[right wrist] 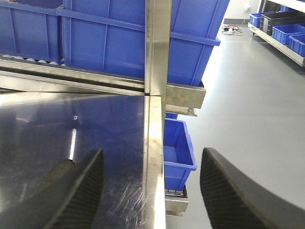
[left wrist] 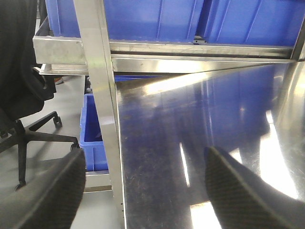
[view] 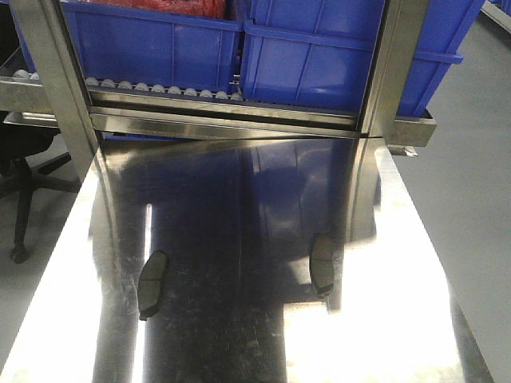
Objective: Move and align brake pads A on conveyor
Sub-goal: 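Lower the left gripper onto the nearer brake pad and close it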
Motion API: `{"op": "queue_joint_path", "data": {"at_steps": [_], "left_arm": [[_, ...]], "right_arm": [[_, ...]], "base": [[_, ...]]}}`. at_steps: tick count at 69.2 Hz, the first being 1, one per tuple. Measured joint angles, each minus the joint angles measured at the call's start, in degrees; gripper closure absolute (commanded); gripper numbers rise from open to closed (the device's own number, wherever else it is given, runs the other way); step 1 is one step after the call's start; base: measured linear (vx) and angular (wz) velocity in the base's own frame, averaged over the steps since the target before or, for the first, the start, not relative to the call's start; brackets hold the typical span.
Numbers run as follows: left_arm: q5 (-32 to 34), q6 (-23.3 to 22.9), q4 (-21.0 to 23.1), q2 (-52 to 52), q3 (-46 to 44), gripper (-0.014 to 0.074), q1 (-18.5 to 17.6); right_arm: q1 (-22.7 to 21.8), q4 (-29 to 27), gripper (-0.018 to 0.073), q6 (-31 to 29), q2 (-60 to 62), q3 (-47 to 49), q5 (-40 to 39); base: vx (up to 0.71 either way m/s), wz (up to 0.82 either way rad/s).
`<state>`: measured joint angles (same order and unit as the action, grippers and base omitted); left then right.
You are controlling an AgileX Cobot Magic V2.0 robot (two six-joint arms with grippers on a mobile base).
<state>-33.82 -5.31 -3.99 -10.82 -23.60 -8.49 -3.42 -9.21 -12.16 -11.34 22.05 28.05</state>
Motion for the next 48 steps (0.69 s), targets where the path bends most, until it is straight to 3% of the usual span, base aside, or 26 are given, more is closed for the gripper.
{"op": "queue_joint_path", "data": {"at_steps": [23, 33, 48], "left_arm": [[0.2, -0.1, 0.0, 0.0, 0.0, 0.0083, 0.0], [0.0, -2.2, 2.2, -0.7, -0.1, 0.0083, 0.0], [-4.9, -5.1, 2.6, -13.4, -7.1, 0.0083, 0.0]], "right_arm": [[0.0, 0.0, 0.0125, 0.0, 0.0, 0.0, 0.0], [0.0, 0.0, 0.0125, 0.0, 0.0, 0.0, 0.0], [0.0, 0.0, 0.0125, 0.0, 0.0, 0.0, 0.0]], "base": [[0.0, 0.0], [0.0, 0.0], [0.0, 0.0]]}}
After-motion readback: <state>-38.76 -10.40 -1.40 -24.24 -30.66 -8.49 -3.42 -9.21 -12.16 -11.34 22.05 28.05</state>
